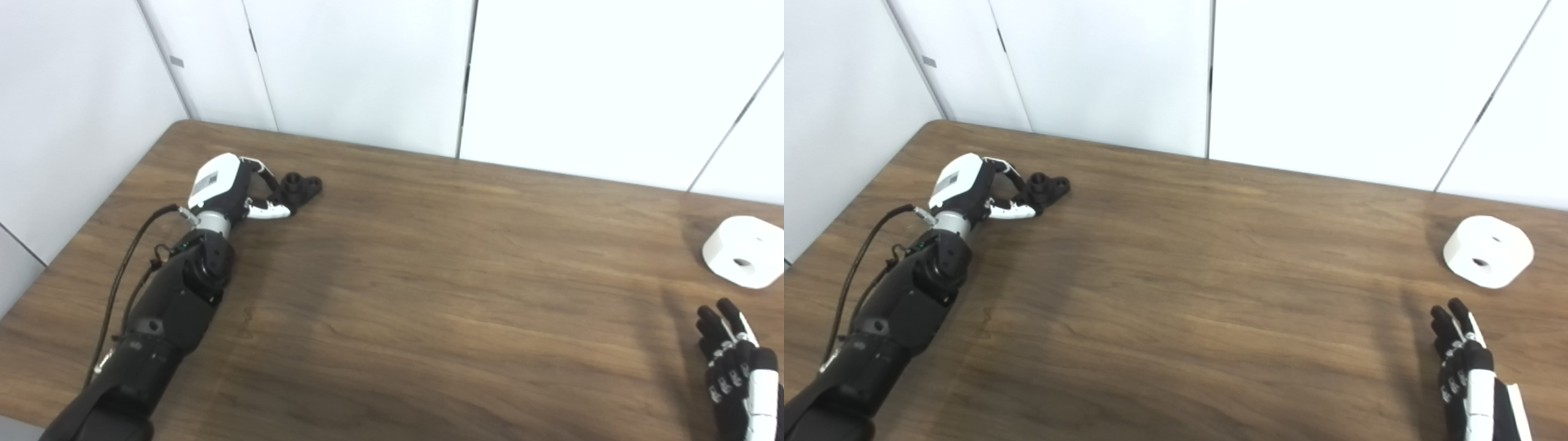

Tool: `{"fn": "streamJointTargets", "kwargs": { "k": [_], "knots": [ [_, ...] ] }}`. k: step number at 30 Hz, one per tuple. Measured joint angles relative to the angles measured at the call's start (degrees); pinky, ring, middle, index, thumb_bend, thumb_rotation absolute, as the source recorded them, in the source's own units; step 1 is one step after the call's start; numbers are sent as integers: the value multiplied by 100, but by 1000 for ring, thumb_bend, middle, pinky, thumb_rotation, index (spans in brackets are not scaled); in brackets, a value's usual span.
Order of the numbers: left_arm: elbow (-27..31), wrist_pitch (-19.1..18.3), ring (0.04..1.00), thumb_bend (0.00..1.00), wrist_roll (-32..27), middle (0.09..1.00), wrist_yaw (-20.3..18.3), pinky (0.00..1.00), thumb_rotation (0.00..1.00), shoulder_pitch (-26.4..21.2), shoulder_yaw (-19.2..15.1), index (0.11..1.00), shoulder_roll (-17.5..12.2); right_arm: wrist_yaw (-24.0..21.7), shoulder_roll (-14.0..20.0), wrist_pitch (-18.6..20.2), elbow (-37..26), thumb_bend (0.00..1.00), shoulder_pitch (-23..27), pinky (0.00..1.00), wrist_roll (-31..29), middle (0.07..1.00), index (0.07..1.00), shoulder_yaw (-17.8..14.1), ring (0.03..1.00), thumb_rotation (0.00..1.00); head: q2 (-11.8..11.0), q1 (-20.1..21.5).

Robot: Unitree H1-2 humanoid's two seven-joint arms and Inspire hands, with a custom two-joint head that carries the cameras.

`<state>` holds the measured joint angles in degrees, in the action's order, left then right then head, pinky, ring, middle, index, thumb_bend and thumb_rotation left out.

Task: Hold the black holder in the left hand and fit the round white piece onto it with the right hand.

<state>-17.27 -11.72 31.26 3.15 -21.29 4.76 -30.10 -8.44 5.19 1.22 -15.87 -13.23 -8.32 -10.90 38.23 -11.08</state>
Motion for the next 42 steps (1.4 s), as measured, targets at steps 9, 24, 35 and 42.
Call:
{"fn": "streamJointTargets", "kwargs": {
  "k": [9,24,35,42],
  "knots": [
    [1494,-378,908,513,-186,820,-953,841,42,473,127,487,77,45,-7,-1,-7,533,0,1000,23,920,947,19,944,1000,53,141],
    [3451,-442,910,513,40,829,-1559,839,41,1722,830,487,514,196,-31,9,-211,508,2,1000,253,919,944,199,956,1000,185,615],
    [3983,158,873,515,453,792,-1614,901,40,2326,1704,487,940,398,-70,99,-434,534,2,1000,472,898,943,417,950,999,422,1107],
    [4005,523,866,516,791,789,-1606,893,43,2508,2062,487,1276,553,-85,284,-576,546,4,1000,556,895,934,552,940,1000,518,1345]
  ]
}}
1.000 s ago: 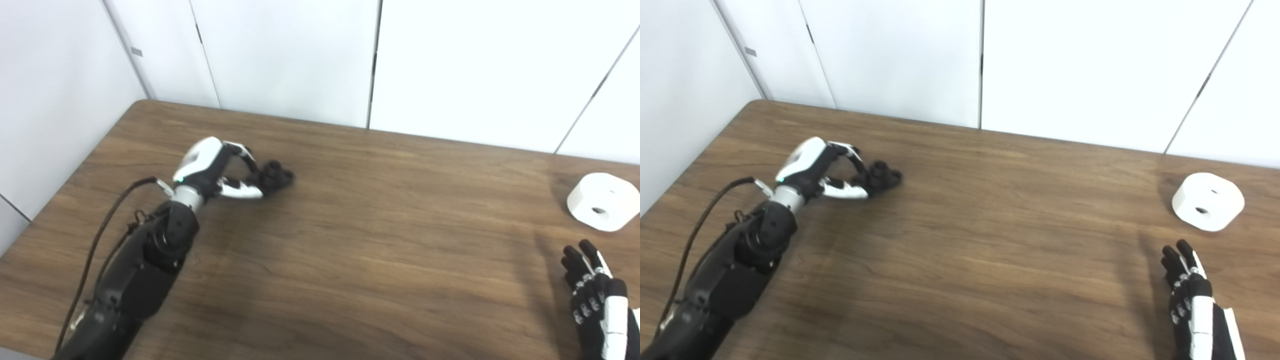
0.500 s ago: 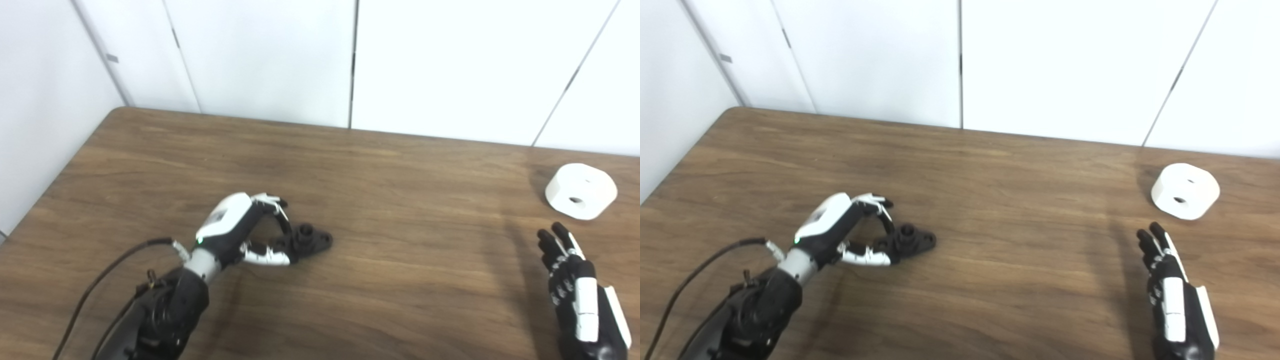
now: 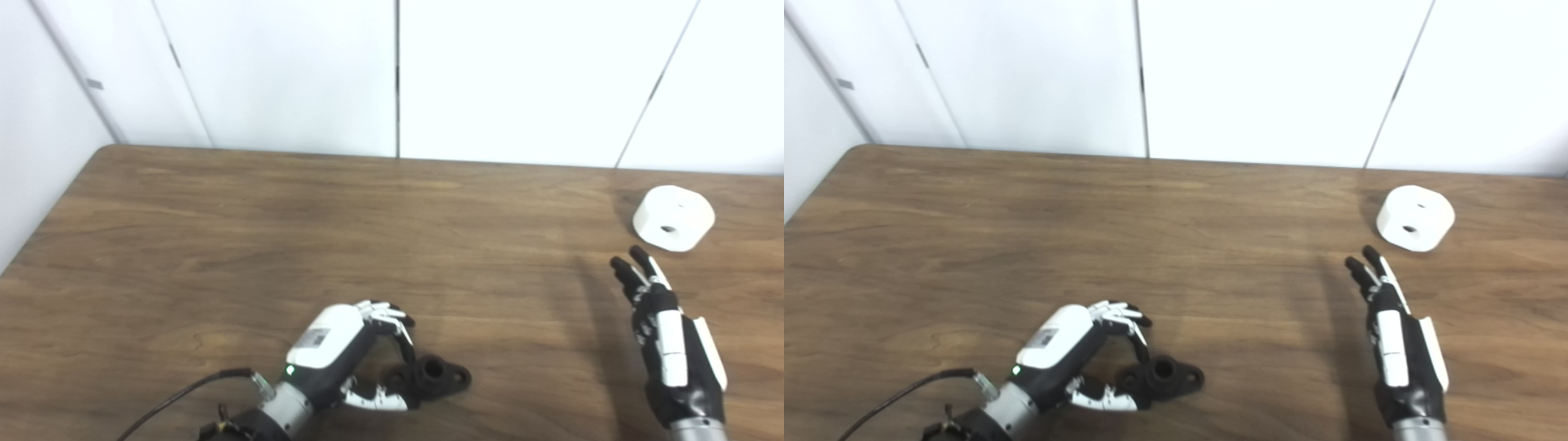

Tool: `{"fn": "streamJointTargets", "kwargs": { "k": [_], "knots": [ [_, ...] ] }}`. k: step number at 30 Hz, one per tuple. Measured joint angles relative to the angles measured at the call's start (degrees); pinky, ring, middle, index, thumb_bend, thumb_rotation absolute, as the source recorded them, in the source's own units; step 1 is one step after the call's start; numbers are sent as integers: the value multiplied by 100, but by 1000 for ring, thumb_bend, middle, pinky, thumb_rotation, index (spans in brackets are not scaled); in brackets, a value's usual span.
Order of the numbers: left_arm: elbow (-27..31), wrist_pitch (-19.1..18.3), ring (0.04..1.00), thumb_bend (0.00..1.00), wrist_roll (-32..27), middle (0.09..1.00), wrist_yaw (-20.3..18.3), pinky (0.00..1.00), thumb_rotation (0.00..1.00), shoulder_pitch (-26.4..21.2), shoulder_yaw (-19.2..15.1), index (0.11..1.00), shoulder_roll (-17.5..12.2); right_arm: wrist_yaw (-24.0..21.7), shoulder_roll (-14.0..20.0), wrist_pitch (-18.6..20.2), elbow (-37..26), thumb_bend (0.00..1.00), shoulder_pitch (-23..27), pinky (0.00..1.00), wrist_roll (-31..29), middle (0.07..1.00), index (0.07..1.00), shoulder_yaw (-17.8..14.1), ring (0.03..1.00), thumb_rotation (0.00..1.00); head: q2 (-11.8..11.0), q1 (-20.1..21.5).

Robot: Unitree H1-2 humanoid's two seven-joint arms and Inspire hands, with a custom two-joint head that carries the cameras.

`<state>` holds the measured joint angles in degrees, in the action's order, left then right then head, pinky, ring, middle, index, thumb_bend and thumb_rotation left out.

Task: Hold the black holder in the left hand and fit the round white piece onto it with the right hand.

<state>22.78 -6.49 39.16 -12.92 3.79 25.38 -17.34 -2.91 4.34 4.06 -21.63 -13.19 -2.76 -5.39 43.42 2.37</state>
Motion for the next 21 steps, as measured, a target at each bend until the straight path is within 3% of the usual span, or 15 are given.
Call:
{"fn": "streamJointTargets", "kwargs": {
  "k": [11,18,21],
  "knots": [
    [-35,362,871,514,286,792,272,886,42,464,167,487,335,209,-12,160,-117,547,8,1000,96,893,930,115,935,984,123,439],
    [-63,522,859,514,534,786,448,871,41,620,171,487,419,271,-12,750,-725,489,8,1000,-404,913,937,103,958,1000,167,580],
    [-62,561,854,514,711,784,467,872,42,667,178,487,417,305,-4,938,-1042,503,7,1000,-560,914,931,40,959,947,176,642]
  ]
}}
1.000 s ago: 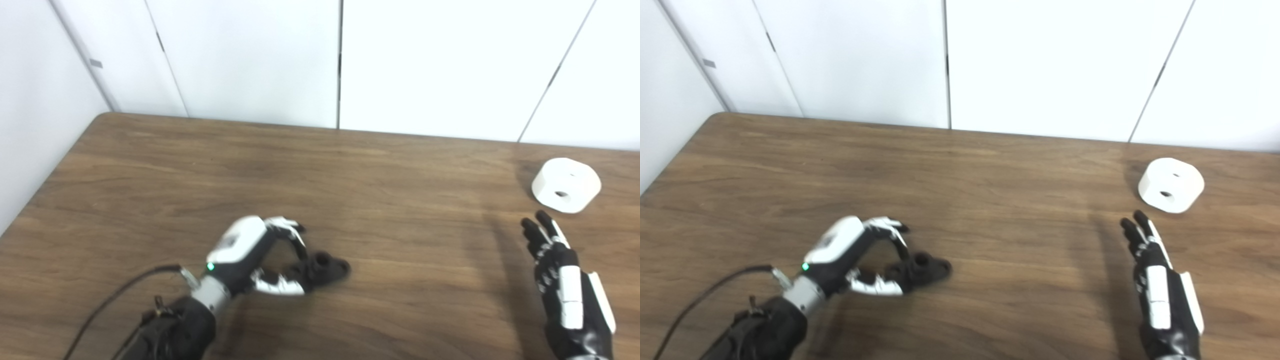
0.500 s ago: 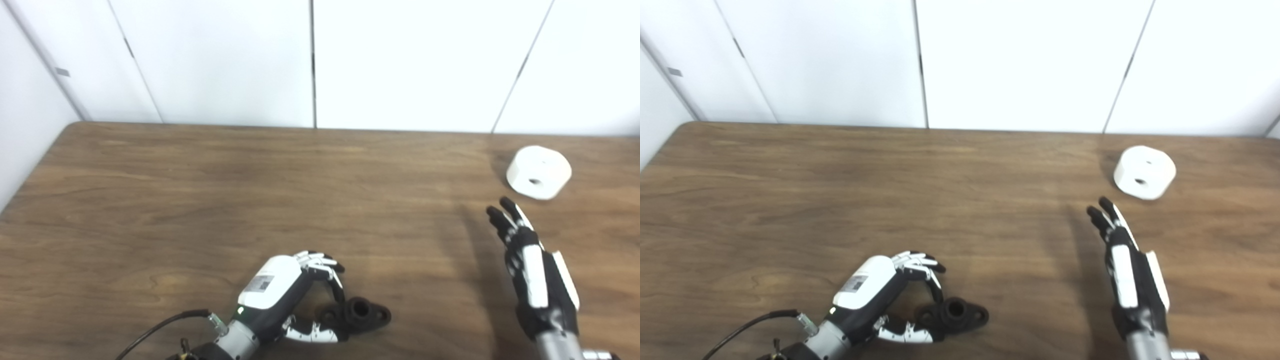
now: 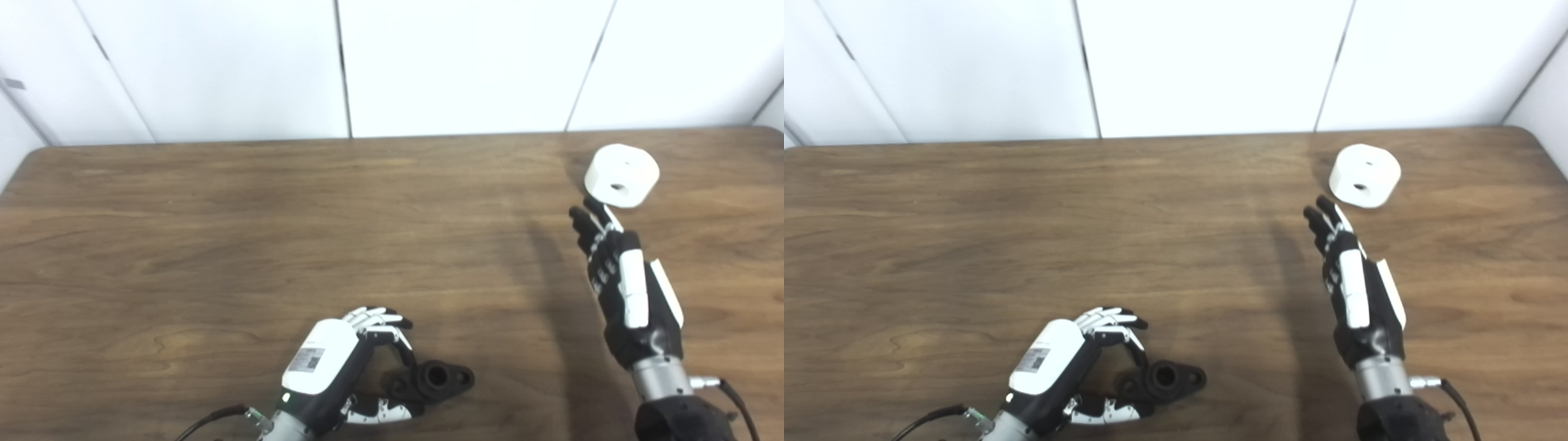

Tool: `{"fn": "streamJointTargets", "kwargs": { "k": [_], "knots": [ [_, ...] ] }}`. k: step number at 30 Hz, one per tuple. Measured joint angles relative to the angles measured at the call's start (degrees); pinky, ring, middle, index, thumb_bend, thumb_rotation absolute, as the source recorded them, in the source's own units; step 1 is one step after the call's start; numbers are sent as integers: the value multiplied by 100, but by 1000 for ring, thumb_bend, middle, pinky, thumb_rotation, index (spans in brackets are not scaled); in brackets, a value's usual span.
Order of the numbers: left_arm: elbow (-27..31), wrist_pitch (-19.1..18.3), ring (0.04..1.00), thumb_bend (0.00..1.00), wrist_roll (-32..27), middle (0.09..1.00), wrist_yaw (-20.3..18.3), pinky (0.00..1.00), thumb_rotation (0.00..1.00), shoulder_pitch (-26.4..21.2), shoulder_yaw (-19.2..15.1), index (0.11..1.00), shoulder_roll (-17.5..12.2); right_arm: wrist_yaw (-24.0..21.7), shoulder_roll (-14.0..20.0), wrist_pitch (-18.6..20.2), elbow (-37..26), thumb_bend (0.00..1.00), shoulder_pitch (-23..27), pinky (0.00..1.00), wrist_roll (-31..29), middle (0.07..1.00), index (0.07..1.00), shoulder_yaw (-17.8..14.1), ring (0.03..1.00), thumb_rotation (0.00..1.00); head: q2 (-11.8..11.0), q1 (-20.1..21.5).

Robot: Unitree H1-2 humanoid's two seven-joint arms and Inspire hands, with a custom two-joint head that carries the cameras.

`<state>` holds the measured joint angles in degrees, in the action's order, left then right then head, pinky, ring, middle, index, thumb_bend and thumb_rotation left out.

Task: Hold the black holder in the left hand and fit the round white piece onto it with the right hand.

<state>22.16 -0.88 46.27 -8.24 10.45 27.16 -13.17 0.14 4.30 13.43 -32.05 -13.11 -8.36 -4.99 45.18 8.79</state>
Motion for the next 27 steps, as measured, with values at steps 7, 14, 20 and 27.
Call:
{"fn": "streamJointTargets", "kwargs": {
  "k": [7,14,20,27],
  "knots": [
    [1,66,852,516,352,779,-21,864,43,21,-13,488,-17,40,90,237,-509,500,-44,1000,-216,887,913,-606,925,730,-18,44],
    [3,67,856,517,636,778,-74,862,44,30,-6,488,-20,-7,219,447,-749,579,-48,1000,-103,876,888,-1185,895,520,-158,140],
    [6,67,851,517,648,775,-83,860,43,40,-55,487,-81,-66,592,685,-885,656,16,982,217,870,869,-1341,912,435,-360,535],
    [-10,104,838,517,521,766,-83,839,44,51,-180,487,-225,39,1033,920,-812,701,313,872,1273,849,846,-1158,864,429,-501,1028]
  ]
}}
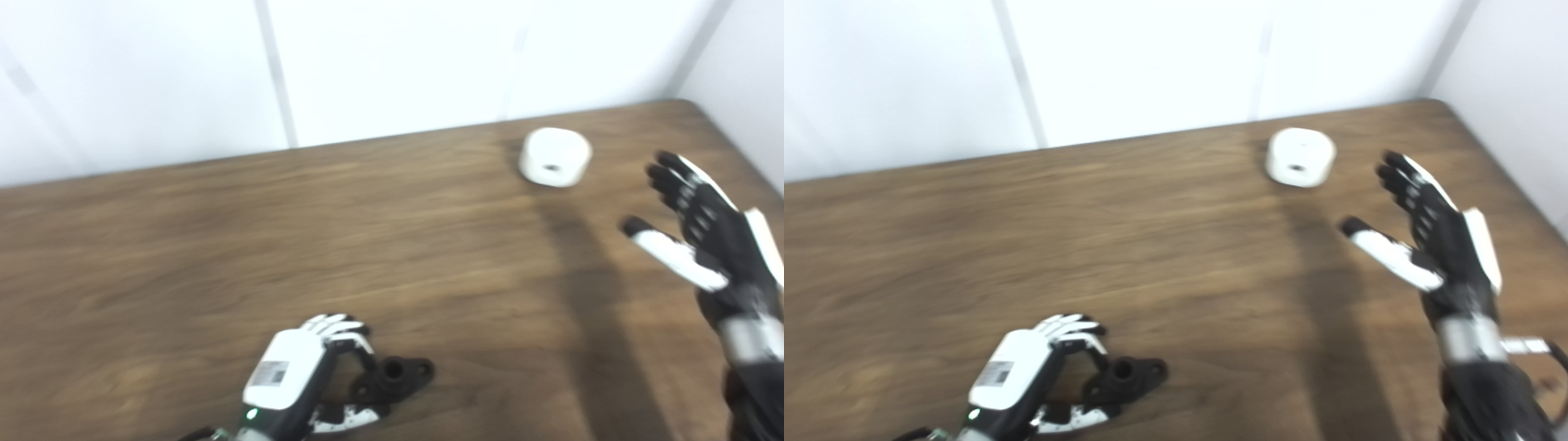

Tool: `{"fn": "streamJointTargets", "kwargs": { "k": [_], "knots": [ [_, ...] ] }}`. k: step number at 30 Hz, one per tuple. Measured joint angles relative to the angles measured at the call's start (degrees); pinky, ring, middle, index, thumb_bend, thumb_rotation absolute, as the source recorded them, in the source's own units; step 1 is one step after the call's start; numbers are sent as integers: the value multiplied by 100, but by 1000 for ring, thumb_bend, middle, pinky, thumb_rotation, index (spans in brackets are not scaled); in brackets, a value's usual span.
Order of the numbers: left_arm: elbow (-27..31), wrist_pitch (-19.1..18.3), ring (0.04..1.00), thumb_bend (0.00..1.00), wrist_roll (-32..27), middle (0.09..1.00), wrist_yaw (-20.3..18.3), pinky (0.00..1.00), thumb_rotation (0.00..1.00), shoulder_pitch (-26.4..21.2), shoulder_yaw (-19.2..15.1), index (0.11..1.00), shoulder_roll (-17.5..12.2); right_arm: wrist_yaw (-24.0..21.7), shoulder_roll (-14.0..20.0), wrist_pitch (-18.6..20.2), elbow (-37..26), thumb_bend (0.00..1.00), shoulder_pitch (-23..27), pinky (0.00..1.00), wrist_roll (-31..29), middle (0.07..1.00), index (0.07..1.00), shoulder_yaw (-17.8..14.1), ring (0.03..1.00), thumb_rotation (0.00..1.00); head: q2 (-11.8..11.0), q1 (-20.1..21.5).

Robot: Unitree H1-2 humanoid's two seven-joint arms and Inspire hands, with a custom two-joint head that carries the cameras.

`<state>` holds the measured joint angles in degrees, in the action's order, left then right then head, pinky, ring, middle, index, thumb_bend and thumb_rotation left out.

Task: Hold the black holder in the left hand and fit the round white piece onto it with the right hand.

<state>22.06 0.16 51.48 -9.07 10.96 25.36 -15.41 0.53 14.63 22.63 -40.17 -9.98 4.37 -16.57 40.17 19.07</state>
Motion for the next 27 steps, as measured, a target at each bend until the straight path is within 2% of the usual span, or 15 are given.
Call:
{"fn": "streamJointTargets", "kwargs": {
  "k": [5,8,12,17,20,27],
  "knots": [
    [-5,121,842,517,-132,772,-3,849,44,-18,0,488,-65,-63,163,237,219,732,469,896,302,886,866,123,893,399,-79,255],
    [-4,134,849,516,-185,777,-36,859,43,-25,-2,488,-103,-170,401,403,416,749,744,929,481,897,870,188,912,381,-79,316],
    [-3,153,847,516,-237,776,-51,859,44,-8,-31,488,-149,-423,679,444,761,779,1067,973,812,903,870,191,931,337,-88,369],
    [-3,259,847,516,-316,774,-48,856,44,6,-69,488,-211,-772,845,473,1422,827,1561,912,1332,896,855,287,908,310,-114,422],
    [-3,276,850,516,-319,775,-47,860,45,11,-84,488,-213,-952,959,471,1876,859,1879,853,1666,886,855,523,881,345,-114,457],
    [6,278,855,516,-318,777,-53,867,45,26,-87,488,-223,-1159,1139,474,2909,889,2511,828,2126,889,857,788,881,337,-141,492]
  ]
}}
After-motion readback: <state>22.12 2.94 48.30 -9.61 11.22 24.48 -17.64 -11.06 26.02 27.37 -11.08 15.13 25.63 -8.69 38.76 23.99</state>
